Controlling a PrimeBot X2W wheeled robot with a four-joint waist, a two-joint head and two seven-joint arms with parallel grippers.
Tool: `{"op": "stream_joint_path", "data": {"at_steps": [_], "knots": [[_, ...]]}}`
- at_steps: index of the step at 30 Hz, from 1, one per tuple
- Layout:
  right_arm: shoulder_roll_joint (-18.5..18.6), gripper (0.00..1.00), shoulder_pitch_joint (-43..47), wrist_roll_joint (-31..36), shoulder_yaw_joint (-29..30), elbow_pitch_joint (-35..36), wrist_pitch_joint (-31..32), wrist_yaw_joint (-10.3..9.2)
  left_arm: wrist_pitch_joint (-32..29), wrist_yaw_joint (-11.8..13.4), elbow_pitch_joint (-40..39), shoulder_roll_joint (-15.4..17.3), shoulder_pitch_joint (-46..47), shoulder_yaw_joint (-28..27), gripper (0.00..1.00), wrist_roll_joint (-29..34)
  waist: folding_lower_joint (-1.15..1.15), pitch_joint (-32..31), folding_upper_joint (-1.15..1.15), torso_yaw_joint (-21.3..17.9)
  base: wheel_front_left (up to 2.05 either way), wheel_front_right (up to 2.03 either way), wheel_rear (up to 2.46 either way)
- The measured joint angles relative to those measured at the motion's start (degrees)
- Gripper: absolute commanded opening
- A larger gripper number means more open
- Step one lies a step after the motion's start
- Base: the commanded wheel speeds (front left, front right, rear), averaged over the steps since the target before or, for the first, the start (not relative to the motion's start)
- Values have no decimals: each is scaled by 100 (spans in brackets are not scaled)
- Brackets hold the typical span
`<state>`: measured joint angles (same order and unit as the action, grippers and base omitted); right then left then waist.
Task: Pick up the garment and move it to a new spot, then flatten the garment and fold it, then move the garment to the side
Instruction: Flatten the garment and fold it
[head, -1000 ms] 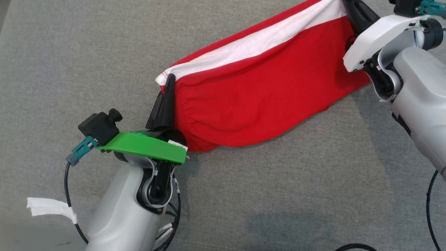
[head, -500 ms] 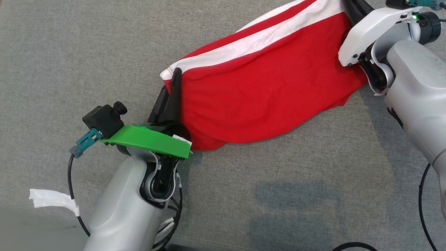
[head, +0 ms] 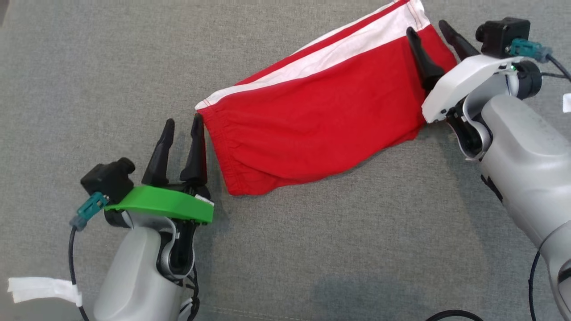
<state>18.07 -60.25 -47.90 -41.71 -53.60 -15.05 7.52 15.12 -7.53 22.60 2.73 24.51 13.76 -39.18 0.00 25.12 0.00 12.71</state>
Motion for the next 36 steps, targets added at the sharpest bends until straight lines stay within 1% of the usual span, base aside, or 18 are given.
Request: {"op": "stream_joint_path", "data": {"at_steps": [2,8,12,19,23,28,29,30,31,36], "knots": [[-14,100,199,110,145,100,0,0,0,0,-3,16,-135,-124,100,71,0,-109,0,-39,0,0,0],[-105,100,820,388,687,241,-1,0,0,0,-87,3,-436,-205,100,207,0,-380,0,-140,0,0,0],[-111,100,1005,604,1004,105,0,0,0,0,-102,5,-564,-255,100,235,-1,-453,0,-139,0,0,0],[-178,100,1079,922,1457,-272,-1,0,0,0,-46,7,-631,-256,100,249,-1,-417,0,18,0,0,0],[-304,100,1068,1002,1529,-512,-2,0,0,0,-12,7,-632,-267,100,272,-1,-384,0,81,0,0,0],[-413,100,994,1036,1473,-783,-22,0,0,0,21,7,-630,-243,100,304,-1,-364,0,118,0,0,0],[-434,57,964,1027,1440,-837,-25,-4,0,0,25,7,-630,-238,100,309,-1,-366,0,117,0,0,0],[-452,25,942,998,1433,-889,-25,-4,0,0,29,7,-630,-238,100,310,-1,-369,0,113,0,0,0],[-471,0,935,962,1413,-925,-26,-4,0,0,29,7,-630,-242,100,312,-1,-374,0,106,0,0,0],[-539,0,948,732,1303,-954,-23,1,0,0,53,7,-632,-244,100,364,-1,-428,0,39,0,0,0]]}}
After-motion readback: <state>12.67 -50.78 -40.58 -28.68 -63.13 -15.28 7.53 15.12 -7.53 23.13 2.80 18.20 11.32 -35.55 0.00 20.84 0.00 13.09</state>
